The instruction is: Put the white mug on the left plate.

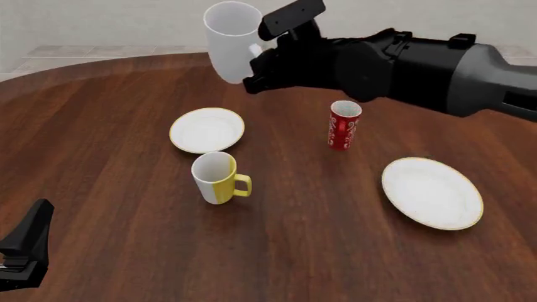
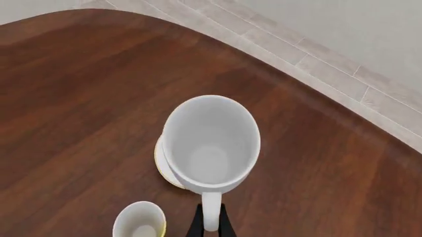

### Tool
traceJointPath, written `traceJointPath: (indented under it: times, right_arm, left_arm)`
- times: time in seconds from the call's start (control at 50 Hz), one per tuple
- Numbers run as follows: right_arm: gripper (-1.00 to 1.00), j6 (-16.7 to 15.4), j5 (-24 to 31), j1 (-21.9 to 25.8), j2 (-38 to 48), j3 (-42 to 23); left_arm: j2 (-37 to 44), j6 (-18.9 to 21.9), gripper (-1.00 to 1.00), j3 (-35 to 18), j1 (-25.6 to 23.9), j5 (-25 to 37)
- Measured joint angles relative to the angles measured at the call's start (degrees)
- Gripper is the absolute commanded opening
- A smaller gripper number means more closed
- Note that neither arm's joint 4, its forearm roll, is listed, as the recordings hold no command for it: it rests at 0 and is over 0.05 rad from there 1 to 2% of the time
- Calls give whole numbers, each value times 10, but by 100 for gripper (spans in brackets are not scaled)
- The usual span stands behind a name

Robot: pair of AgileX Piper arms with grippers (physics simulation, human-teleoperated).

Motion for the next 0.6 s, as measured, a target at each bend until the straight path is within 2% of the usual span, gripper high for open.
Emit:
traceJointPath:
  times: [0.6]
  right_arm:
    - [-100, 24, 6, 13, 94, -80]
  left_arm:
    - [0, 0, 100, 0, 0, 0]
